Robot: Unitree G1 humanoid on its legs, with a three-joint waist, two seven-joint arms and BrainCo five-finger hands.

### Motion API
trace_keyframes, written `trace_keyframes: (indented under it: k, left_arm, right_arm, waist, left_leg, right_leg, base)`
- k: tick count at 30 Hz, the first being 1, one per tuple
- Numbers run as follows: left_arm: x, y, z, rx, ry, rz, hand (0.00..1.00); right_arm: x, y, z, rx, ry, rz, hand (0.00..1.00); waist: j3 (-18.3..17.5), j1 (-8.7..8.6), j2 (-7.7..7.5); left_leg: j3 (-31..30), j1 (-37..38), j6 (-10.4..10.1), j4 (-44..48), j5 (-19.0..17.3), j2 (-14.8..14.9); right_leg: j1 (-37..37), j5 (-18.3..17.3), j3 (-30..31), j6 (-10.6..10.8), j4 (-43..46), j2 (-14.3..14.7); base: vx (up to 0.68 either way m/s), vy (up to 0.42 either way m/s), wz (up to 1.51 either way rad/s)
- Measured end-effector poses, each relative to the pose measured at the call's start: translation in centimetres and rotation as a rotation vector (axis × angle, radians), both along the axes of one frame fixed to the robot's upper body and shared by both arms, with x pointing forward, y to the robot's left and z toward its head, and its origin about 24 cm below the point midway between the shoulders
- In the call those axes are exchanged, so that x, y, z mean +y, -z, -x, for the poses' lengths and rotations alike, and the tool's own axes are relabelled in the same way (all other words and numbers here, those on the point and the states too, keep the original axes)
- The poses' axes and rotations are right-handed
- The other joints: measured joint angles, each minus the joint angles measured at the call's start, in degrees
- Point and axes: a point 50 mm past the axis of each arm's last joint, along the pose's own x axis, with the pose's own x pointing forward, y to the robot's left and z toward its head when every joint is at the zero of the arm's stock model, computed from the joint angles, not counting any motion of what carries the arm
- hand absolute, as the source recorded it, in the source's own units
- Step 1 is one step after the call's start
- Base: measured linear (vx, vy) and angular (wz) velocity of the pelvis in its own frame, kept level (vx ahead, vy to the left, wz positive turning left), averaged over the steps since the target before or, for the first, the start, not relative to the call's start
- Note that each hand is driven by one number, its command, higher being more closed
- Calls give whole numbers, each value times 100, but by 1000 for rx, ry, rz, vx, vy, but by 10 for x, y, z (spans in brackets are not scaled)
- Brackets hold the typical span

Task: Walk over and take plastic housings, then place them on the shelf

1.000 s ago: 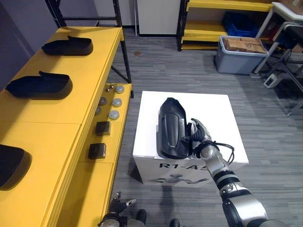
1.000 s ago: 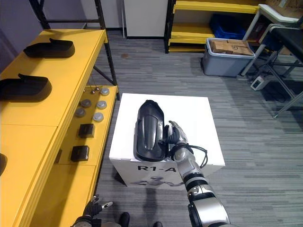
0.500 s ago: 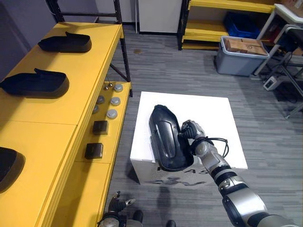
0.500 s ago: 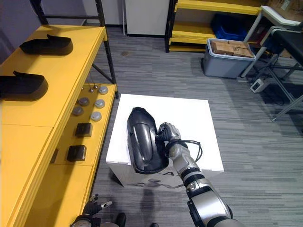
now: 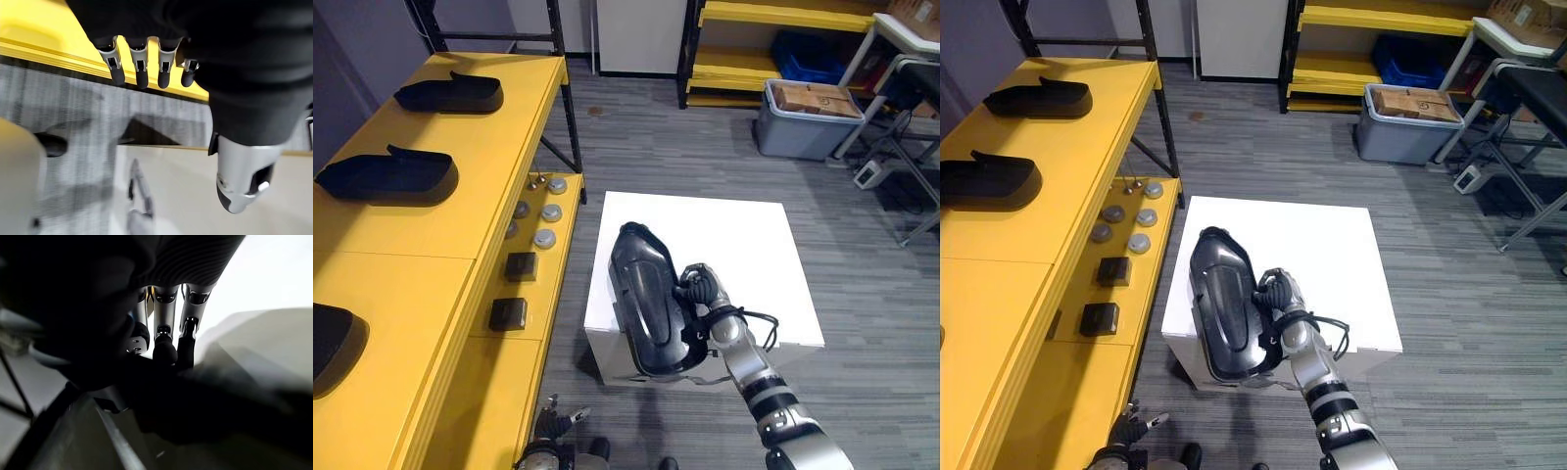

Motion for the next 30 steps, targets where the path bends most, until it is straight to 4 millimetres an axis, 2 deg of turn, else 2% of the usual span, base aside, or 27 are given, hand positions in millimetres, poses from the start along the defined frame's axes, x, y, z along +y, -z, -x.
trace_keyframes:
  k: [4, 9, 13, 14, 19, 26, 30]
  left_arm:
    - [-1, -30, -18, -175, -13, 5, 0]
    - [-8, -68, -33, -373, -25, 21, 0]
    - [-12, -100, -41, -531, -19, 24, 0]
    - [-15, -116, -46, -606, -5, 28, 0]
    - [-29, -146, -53, -756, 45, 54, 0]
    - [-47, -164, -62, -843, 115, 90, 0]
    - [-65, -171, -71, -874, 186, 126, 0]
  right_arm:
    - [-11, -14, 8, -95, 81, -43, 100]
    - [-24, -23, 14, -153, 155, -67, 100]
    - [-27, -34, 16, -212, 186, -86, 100]
    - [-26, -41, 16, -244, 200, -108, 100]
    - [-23, -53, 18, -301, 209, -153, 100]
    - [-10, -64, 19, -350, 195, -249, 100]
    - [3, -83, 20, -421, 135, -280, 100]
  waist:
    - [-24, -4, 46]
    - [-80, -36, 157]
    - [-118, -54, 216]
    - [-121, -60, 217]
    - [-190, -58, 223]
    - [-253, -55, 226]
    - [-320, -64, 223]
  left_leg:
    - [-26, -194, 18, 123, -13, -14]
    - [-99, -198, 19, 172, -13, -34]
    - [-120, -198, 20, 173, -12, -34]
    - [-137, -186, 21, 175, -11, -34]
    - [-182, -145, 24, 175, -9, -65]
    - [-172, -14, 25, 174, -9, -66]
    - [-117, 7, 28, 158, -11, -57]
  right_leg:
    - [-121, -12, -4, -6, 2, -3]
    - [-128, -18, -38, -17, 33, -3]
    - [-117, -18, -54, -18, 24, -4]
    - [-93, -16, -72, -19, 18, -3]
    - [11, -15, -139, -17, -60, -27]
    - [135, -13, -124, -19, -69, -27]
    - [171, 25, -42, -35, -185, -6]
  base:
    - [0, 0, 0]
    - [-11, 1, 6]
    - [5, 1, 1]
    - [18, 1, 6]
    - [27, 4, 7]
    - [14, 1, 0]
    - [-6, 3, -9]
